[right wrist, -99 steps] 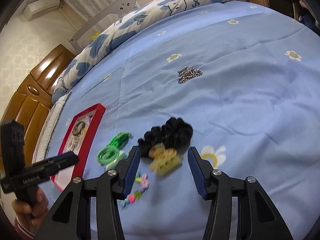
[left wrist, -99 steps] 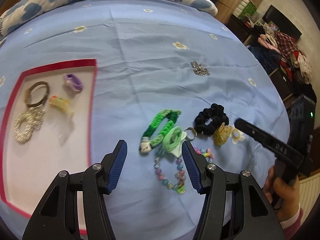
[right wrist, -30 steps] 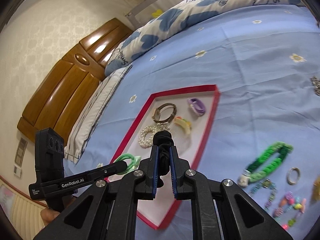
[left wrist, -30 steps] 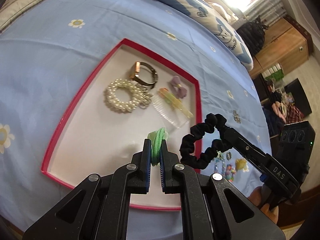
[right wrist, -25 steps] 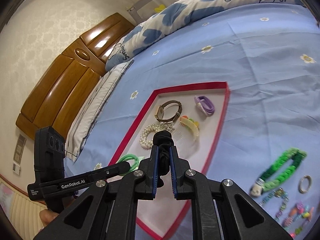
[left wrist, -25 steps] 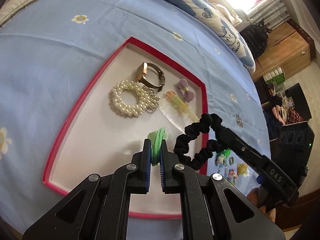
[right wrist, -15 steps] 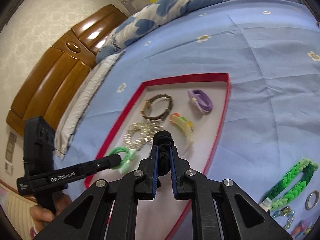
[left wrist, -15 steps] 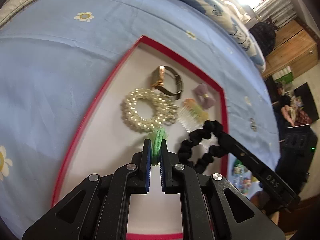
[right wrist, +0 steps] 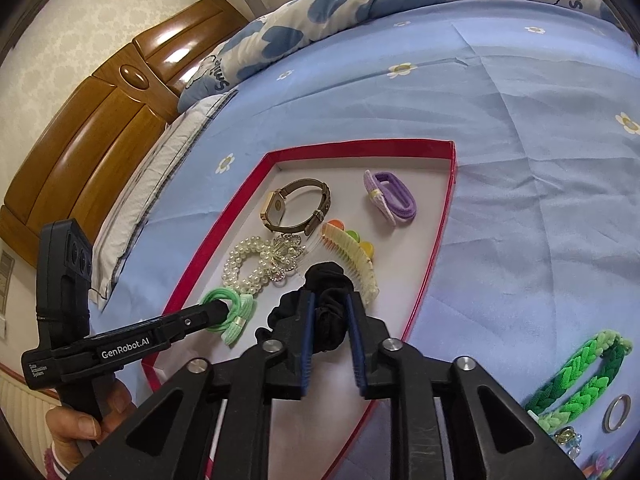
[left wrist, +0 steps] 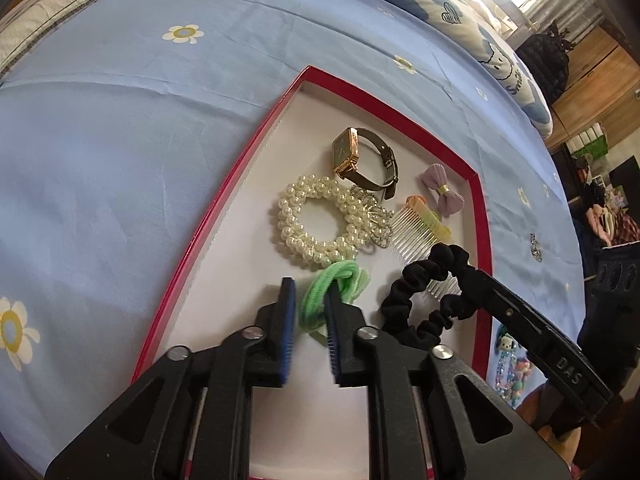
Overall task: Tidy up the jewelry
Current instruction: 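Drop the green hair tie into the lid while the right gripper lowers the scrunchie, then move both open grippers toward the green braided tie and yellow claw clip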
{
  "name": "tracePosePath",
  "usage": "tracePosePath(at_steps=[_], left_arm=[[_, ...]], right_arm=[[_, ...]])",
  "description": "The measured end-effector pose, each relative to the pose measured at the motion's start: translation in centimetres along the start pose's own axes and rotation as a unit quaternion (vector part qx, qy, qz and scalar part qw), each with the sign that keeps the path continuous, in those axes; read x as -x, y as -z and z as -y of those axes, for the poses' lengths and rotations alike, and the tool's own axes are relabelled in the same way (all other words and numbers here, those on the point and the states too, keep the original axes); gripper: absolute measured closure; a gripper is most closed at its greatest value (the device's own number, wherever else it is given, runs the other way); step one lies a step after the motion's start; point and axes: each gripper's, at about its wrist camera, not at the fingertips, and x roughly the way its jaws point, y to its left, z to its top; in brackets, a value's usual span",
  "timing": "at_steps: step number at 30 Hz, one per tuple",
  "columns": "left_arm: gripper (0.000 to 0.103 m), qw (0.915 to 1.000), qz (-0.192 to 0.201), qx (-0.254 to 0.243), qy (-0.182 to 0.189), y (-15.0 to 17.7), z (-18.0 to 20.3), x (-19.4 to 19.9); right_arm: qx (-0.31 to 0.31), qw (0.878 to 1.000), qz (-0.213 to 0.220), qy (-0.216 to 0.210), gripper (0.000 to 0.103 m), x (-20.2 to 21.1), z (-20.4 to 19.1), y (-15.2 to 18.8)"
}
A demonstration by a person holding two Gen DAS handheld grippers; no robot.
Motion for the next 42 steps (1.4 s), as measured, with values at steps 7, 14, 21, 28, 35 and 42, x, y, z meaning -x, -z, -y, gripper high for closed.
tracePosePath(at_steps=[7, 14, 21, 28, 35, 42], left_arm=[[0.075, 1.0000, 0.000, -0.001, -0.001, 0.4, 0.4, 0.5], [0.064, 1.0000, 0.009, -0.003, 0.002, 1.0, 0.8, 1.9], [0.064, 0.9997, 0.019, -0.010, 0.008, 2.0, 1.9, 3.3], [0.064, 0.9988, 0.035, -0.024, 0.024, 2.9, 3.9, 5.3], [0.064, 0.9971, 0.030, -0.046, 0.053, 4.7, 6.9, 6.1], [0.064, 0.9949, 0.018, -0.076, 0.064, 6.0, 9.8, 5.9]], right_arm=[[-0.002, 1.000, 0.005, -0.006, 0.067, 0.7, 0.0, 0.0], [-0.011, 1.000, 0.024, -0.012, 0.067, 3.3, 0.3, 0.4], [-0.034, 0.998, 0.047, -0.010, 0.063, 7.0, 1.8, 1.8], [-0.055, 0.996, 0.073, 0.003, 0.060, 11.2, 4.0, 3.5], [-0.087, 0.991, 0.094, 0.032, 0.056, 14.8, 7.1, 5.7], [-0.115, 0.987, 0.099, 0.058, 0.054, 17.1, 10.1, 8.3]])
